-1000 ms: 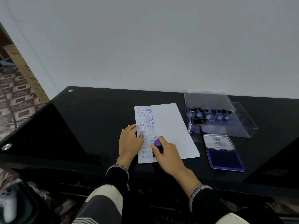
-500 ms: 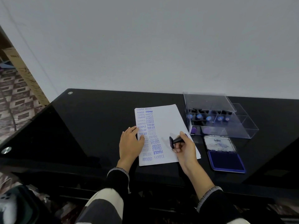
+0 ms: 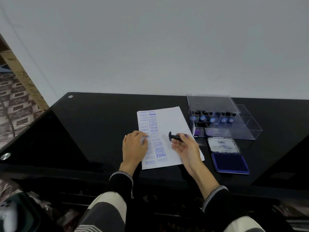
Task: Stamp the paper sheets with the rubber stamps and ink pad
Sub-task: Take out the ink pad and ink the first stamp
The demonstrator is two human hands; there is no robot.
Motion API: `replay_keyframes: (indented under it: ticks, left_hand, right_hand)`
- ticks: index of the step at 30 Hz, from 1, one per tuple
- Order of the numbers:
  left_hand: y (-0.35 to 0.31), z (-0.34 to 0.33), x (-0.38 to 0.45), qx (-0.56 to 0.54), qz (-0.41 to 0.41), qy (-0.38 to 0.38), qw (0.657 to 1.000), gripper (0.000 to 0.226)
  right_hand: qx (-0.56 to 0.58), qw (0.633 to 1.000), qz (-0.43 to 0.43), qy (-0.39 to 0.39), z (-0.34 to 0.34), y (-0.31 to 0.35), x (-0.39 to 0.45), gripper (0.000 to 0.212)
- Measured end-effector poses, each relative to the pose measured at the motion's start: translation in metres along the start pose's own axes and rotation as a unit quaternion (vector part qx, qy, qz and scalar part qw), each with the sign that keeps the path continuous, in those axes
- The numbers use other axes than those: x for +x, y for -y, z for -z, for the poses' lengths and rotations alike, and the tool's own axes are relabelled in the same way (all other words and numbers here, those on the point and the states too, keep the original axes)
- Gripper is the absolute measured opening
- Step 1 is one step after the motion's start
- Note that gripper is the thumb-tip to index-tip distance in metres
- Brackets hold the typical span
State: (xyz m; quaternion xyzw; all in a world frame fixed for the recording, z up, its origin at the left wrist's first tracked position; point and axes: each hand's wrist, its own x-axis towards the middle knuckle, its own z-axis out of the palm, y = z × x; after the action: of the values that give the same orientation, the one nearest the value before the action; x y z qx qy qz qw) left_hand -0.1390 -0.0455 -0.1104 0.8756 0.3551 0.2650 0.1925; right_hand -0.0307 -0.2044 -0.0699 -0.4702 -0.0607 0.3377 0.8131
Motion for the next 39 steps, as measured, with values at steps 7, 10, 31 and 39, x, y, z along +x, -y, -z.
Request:
replay_keyframes:
  ticks: [7, 10, 31, 39]
  left_hand:
    - [-0.029, 0.002, 0.001, 0.085, 0.056, 0.025, 0.994, 0.024]
    - [-0.062, -0.011, -0.010, 0.009, 0.005, -0.014, 1.000, 0.023]
    - [-0.132, -0.056, -0.055, -0.027, -0.224, 0.253, 0.941, 0.077]
    - [-0.132, -0.058, -0.055, -0.027, -0.218, 0.248, 0.944, 0.070]
  right_hand:
    - [0.020, 0.998, 0.056, -0.029, 0.030, 0.039, -0.020, 0.013]
    - [0.001, 0.993, 0.091, -0.069, 0.052, 0.054, -0.026, 0.011]
    - [-0.573, 0.783, 0.173, -0.167, 0.137, 0.095, -0.032, 0.025]
    - [-0.643, 0.737, 0.170, -0.117, 0.132, 0.088, -0.035, 0.025]
